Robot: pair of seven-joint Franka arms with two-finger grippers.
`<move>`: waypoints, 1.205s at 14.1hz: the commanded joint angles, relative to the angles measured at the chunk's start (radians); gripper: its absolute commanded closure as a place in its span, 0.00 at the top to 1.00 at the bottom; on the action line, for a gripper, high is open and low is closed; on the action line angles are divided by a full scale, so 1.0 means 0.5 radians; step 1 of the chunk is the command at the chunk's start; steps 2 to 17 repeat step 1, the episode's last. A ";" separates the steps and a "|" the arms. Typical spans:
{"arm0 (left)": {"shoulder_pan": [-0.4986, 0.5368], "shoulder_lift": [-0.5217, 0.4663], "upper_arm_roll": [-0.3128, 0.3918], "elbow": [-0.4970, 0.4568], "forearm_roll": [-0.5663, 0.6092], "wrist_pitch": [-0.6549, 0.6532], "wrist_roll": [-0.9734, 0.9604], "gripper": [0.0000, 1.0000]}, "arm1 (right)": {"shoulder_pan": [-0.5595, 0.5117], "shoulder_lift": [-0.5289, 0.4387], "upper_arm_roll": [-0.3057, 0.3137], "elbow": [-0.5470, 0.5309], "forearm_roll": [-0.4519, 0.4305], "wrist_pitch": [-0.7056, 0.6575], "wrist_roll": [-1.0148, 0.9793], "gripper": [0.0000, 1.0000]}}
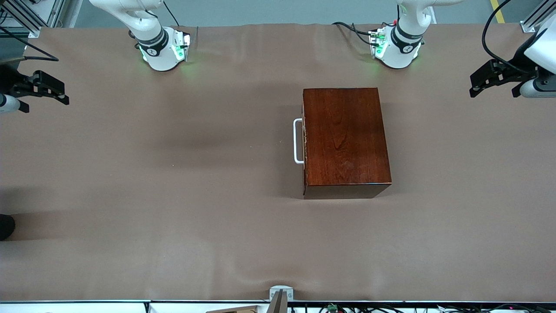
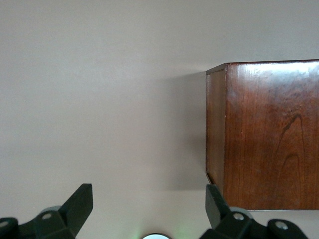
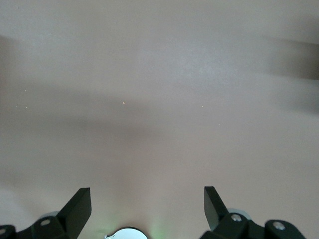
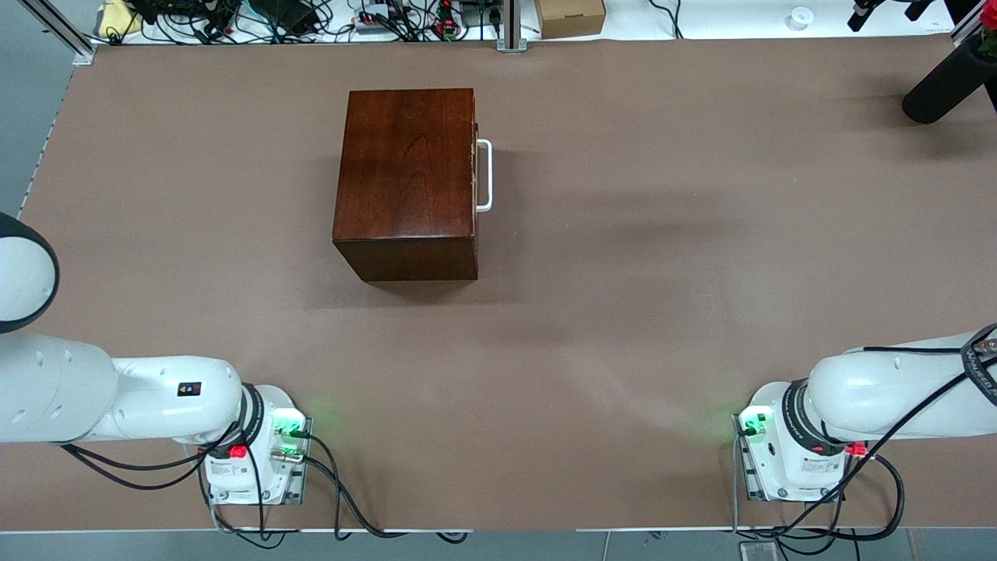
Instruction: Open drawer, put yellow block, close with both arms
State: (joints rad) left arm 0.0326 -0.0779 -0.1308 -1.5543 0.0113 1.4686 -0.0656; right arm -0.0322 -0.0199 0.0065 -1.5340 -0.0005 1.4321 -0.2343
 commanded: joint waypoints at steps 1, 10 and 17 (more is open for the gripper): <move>0.027 -0.019 -0.021 0.013 0.008 -0.038 0.045 1.00 | -0.009 -0.019 0.015 0.000 -0.030 -0.014 -0.004 1.00; 0.027 -0.019 -0.021 0.013 0.008 -0.038 0.045 1.00 | -0.009 -0.019 0.015 0.000 -0.030 -0.014 -0.004 1.00; 0.027 -0.019 -0.021 0.013 0.008 -0.038 0.045 1.00 | -0.009 -0.019 0.015 0.000 -0.030 -0.014 -0.004 1.00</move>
